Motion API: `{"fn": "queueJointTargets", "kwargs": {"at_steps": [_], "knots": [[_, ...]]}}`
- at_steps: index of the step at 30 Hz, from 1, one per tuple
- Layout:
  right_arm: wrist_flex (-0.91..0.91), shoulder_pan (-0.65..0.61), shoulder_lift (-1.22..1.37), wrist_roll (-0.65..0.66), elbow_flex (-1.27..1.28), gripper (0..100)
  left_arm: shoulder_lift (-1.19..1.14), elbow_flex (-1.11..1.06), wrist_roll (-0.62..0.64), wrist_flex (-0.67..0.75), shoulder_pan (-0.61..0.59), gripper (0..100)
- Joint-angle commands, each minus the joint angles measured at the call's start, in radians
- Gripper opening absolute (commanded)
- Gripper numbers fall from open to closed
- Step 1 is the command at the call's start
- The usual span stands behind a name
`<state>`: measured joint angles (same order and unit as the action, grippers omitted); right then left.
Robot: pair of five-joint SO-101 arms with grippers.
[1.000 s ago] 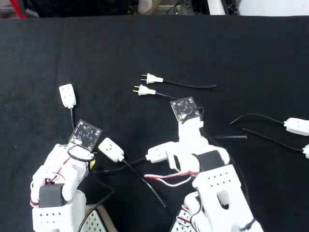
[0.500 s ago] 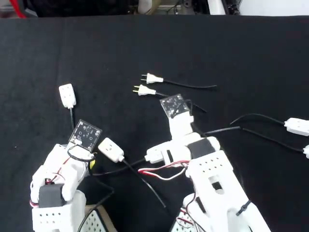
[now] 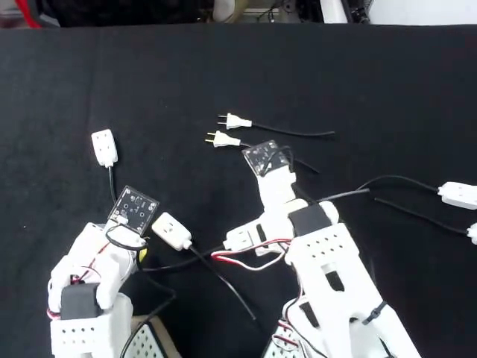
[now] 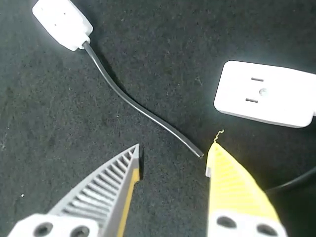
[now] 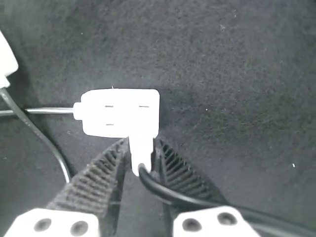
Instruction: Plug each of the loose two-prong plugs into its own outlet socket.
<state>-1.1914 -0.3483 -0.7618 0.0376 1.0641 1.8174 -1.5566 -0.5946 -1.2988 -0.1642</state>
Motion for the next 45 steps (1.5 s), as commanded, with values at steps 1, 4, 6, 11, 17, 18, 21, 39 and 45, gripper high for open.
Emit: {"fn": "queueJointTargets", "kwargs": {"at_steps": [1,4,6,11,17,18,21,39,45], "knots": [[-0.026,0.0,0.005,0.012,-0.047,1.1,0.003,0.005,-0.009,-0.003,-0.005,22],[-0.052,0.0,0.005,0.011,-0.053,1.1,0.003,0.005,-0.009,-0.003,-0.005,22],[-0.058,0.002,0.005,0.006,-0.05,1.1,0.003,0.005,-0.009,-0.003,-0.005,22],[-0.051,0.002,0.005,-0.009,-0.05,1.1,0.003,0.005,-0.009,-0.003,-0.005,22],[-0.02,0.002,0.005,-0.009,-0.047,1.1,0.003,0.005,-0.009,-0.003,-0.005,22],[-0.006,0.002,0.007,-0.009,-0.047,1.1,0.003,0.005,-0.009,-0.003,-0.005,22],[0.0,0.002,0.038,-0.011,-0.062,1.1,0.003,0.005,-0.009,-0.003,-0.005,22],[-0.044,0.008,0.202,-0.011,-0.128,1.1,0.003,-0.005,-0.011,-0.002,-0.004,22],[-0.034,0.003,0.208,-0.011,-0.13,1.1,0.003,-0.005,-0.011,-0.002,-0.004,22]]}}
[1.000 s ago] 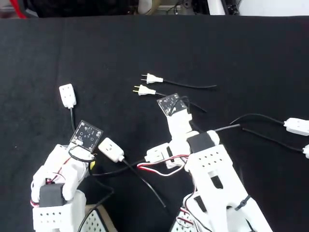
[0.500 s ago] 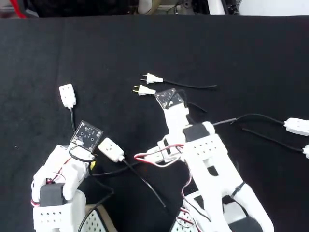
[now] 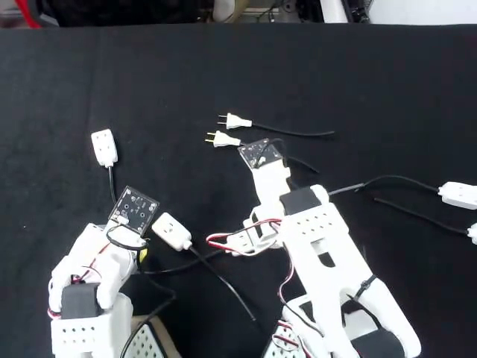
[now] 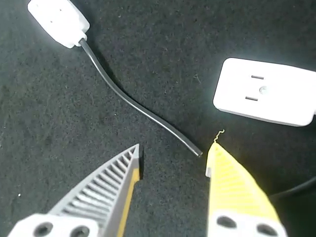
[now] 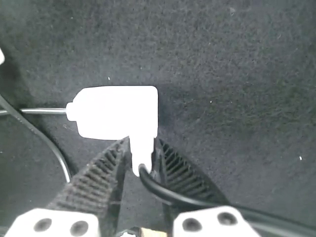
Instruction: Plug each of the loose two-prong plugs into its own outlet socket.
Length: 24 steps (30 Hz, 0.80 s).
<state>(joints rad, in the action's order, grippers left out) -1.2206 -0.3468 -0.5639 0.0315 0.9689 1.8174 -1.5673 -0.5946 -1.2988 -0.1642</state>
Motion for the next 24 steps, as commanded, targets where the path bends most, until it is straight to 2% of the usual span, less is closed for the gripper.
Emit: {"fn": "queueJointTargets", "kwargs": {"at_steps": [1,6,14,24], "knots": [[-0.005,0.0,0.01,-0.005,-0.036,1.1,0.003,0.005,-0.011,-0.003,-0.004,22],[-0.005,-0.003,0.012,0.002,-0.041,1.1,0.003,0.005,-0.011,-0.003,-0.004,22],[-0.005,-0.078,0.019,-0.005,-0.025,1.1,0.003,0.005,-0.011,-0.003,-0.004,22],[0.104,-0.08,0.268,-0.005,-0.028,1.1,0.003,0.005,-0.011,-0.005,-0.004,22]]}}
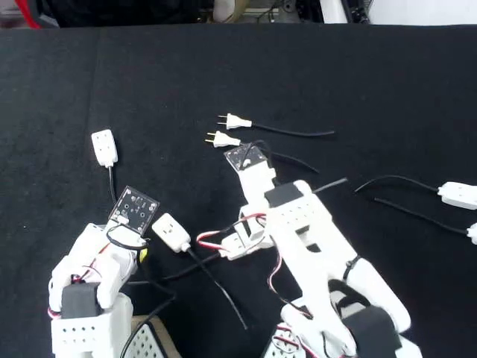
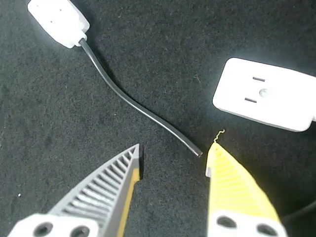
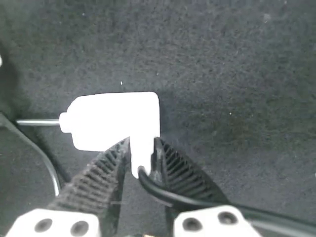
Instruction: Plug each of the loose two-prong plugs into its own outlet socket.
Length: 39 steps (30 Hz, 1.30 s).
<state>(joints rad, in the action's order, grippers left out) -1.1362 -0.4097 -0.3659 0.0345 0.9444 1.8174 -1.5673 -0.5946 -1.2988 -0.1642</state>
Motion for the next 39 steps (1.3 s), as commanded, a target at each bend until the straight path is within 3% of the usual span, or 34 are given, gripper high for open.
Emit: {"fn": "queueJointTargets", "kwargs": {"at_steps": [1,7,14,19,30,39], "knots": [[0.02,-0.017,0.074,-0.008,-0.007,1.1,0.003,0.004,-0.011,-0.005,-0.004,22],[0.014,0.017,0.076,-0.002,-0.005,1.1,0.003,0.004,-0.011,-0.005,-0.004,22],[-0.008,0.195,0.077,0.1,-0.012,1.1,0.003,0.004,-0.011,-0.005,-0.005,22],[-0.008,0.382,0.077,0.233,-0.03,1.1,0.003,0.004,-0.011,-0.005,-0.007,22],[-0.003,0.916,0.077,0.586,-0.163,1.1,0.003,0.004,-0.011,-0.005,-0.005,22],[0.08,1.152,0.081,0.75,-0.183,1.1,0.003,0.004,-0.011,-0.005,-0.005,22]]}}
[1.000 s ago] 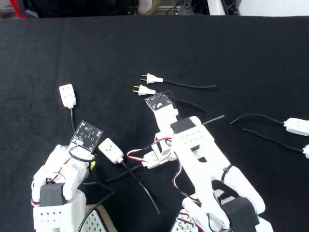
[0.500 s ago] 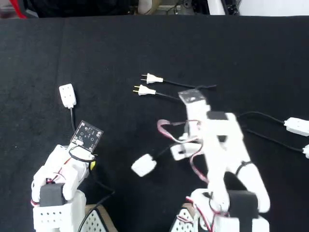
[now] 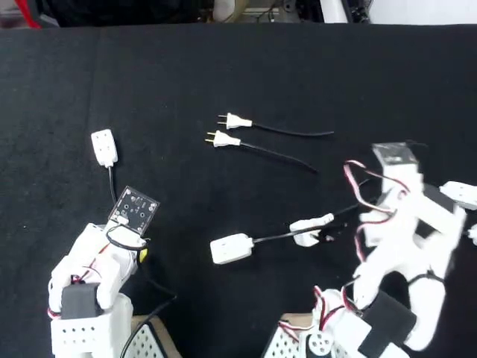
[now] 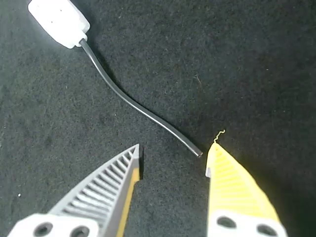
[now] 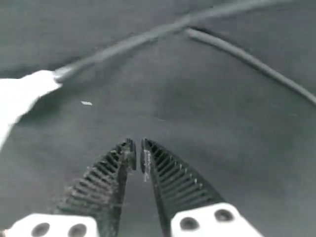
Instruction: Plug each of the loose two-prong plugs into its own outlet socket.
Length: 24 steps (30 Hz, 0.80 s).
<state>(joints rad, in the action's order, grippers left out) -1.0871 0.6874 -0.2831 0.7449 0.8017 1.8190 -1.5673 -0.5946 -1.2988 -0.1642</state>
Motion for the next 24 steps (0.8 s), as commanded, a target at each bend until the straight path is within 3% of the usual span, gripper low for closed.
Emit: {"fn": "queueJointTargets", "kwargs": {"at_steps": [1,4,8,11,17,24], "knots": [[0.031,0.061,-0.002,0.051,-0.041,1.2,0.002,0.004,-0.011,-0.005,-0.005,22],[0.025,0.057,-0.005,0.057,-0.036,1.7,0.002,0.004,-0.011,-0.005,-0.005,22],[-0.032,0.038,-0.005,0.058,-0.059,9.5,0.002,0.004,-0.011,-0.005,-0.005,22],[-0.083,0.025,-0.005,0.055,-0.09,8.7,0.002,0.004,-0.011,-0.006,-0.007,22],[-0.298,-0.008,-0.007,0.063,-0.188,9.0,0.002,0.004,-0.011,-0.006,-0.007,22],[-0.546,-0.012,-0.142,0.315,-0.206,11.3,0.002,-0.007,-0.012,-0.005,-0.005,22]]}}
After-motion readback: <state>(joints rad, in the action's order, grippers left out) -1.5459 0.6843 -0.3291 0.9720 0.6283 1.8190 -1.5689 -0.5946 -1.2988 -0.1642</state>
